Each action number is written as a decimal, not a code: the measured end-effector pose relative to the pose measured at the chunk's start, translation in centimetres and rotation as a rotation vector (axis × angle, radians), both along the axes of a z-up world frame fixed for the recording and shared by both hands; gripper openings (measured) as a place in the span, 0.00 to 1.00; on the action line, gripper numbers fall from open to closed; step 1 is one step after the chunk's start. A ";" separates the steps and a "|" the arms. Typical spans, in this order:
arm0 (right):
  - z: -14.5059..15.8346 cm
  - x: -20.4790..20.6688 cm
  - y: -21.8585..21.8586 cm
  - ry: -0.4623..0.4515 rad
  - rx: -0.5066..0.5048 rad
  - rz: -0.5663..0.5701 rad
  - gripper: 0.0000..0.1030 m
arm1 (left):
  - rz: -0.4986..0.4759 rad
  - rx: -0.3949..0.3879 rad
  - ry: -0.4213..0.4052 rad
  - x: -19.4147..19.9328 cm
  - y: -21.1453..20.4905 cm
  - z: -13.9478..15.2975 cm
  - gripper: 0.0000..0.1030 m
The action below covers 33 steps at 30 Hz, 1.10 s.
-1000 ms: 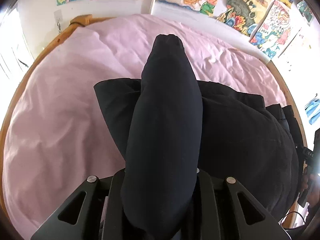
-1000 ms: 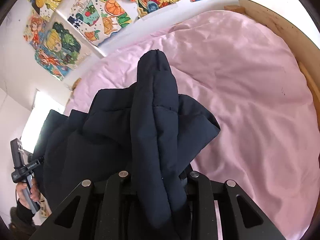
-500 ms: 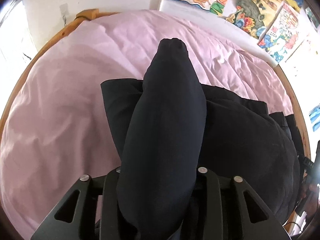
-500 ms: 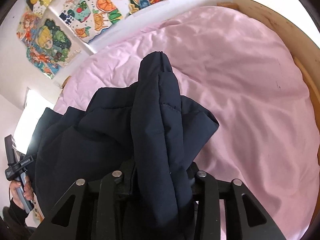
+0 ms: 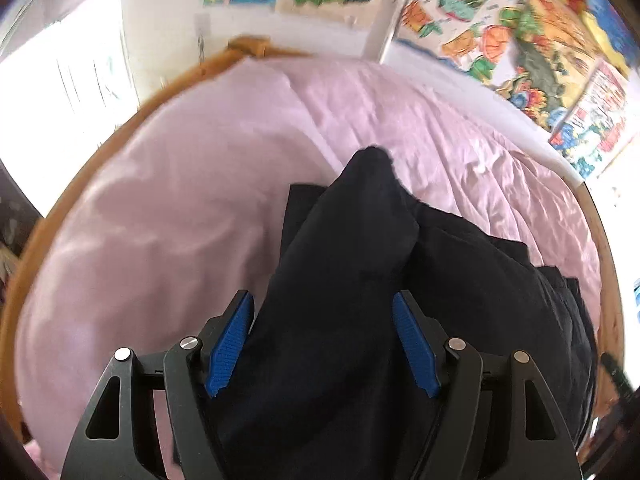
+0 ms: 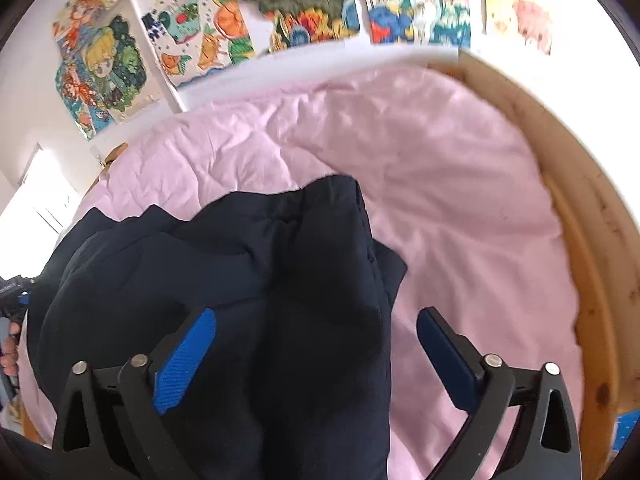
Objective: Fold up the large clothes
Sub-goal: 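Open both grippers and lift them away from the folded black jacket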
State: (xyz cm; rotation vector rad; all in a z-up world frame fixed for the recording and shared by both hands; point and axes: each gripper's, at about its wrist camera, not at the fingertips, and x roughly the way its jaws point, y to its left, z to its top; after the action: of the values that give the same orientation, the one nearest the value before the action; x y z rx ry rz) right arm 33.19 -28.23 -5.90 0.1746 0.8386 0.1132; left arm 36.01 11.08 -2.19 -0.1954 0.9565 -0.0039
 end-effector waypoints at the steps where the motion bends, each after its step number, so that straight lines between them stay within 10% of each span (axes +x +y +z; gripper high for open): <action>1: 0.5 -0.7 0.2 -0.023 -0.007 -0.012 1.00 | -0.013 0.017 -0.023 -0.6 -0.4 0.4 0.64; 12: 4.0 -8.7 1.9 -0.227 0.054 -0.146 1.00 | -0.170 0.022 -0.256 -10.4 -6.7 5.3 0.65; 15: 4.6 -11.3 2.1 -0.282 0.053 -0.158 1.00 | -0.162 -0.025 -0.294 -12.6 -7.1 6.3 0.82; 23: 5.8 -16.6 3.6 -0.413 0.001 -0.117 1.00 | -0.146 -0.064 -0.410 -17.9 -7.8 8.2 0.89; 33: 6.3 -20.9 5.6 -0.532 -0.038 -0.053 1.00 | -0.161 0.076 -0.530 -22.4 -8.8 6.0 0.99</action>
State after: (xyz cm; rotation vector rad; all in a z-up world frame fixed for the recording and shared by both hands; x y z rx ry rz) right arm 12.31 -22.66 0.38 0.1223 0.3059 0.0877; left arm 13.65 2.31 3.83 -0.0401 0.4402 -0.1600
